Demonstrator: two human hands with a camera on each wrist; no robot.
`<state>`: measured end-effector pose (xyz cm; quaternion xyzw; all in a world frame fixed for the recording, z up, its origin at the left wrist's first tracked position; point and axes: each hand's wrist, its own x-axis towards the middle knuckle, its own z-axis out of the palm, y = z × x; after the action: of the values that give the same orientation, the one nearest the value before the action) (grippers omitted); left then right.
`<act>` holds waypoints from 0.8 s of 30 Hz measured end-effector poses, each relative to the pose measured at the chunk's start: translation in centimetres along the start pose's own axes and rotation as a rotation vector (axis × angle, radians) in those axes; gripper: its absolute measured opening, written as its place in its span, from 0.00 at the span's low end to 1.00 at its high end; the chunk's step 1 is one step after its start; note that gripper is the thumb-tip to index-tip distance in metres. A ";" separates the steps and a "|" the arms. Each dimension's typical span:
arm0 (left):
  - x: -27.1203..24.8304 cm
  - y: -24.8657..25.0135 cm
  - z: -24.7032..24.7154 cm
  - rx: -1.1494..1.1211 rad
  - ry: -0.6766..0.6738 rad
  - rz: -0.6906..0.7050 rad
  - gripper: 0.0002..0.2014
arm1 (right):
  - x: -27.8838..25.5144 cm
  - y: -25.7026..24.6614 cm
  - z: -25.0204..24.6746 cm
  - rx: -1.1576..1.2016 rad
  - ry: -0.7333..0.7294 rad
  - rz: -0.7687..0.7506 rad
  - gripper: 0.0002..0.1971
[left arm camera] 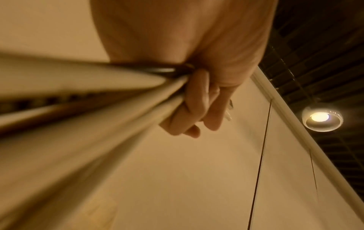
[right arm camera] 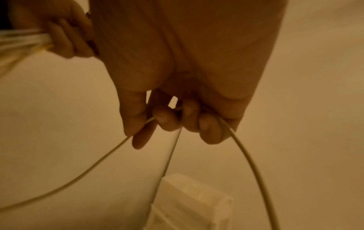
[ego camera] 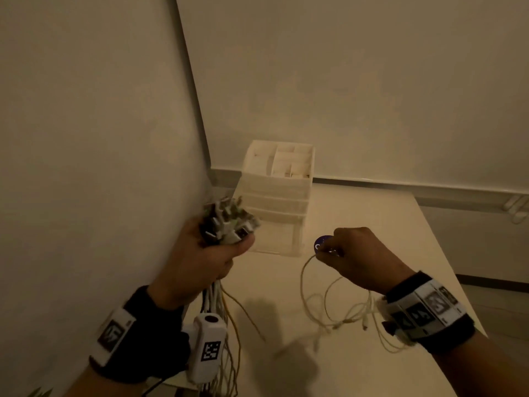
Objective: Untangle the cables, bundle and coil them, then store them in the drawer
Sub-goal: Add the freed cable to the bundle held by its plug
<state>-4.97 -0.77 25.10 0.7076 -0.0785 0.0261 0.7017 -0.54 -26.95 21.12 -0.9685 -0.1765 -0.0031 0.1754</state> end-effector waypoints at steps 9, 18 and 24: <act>0.8 -3.6 5.1 0.494 -0.053 0.103 0.13 | 0.0 -2.4 -1.4 0.562 -0.013 -0.072 0.04; 2.6 -3.3 3.6 0.122 0.126 -0.058 0.13 | -0.5 3.1 3.7 0.890 -0.050 0.001 0.06; 2.2 -3.1 1.7 -0.100 0.201 -0.005 0.07 | -1.0 9.0 9.4 0.875 -0.079 0.133 0.10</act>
<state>-2.49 -2.64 22.30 0.6655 -0.0072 0.0914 0.7407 1.10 -32.00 9.20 -0.8118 -0.1053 0.1204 0.5616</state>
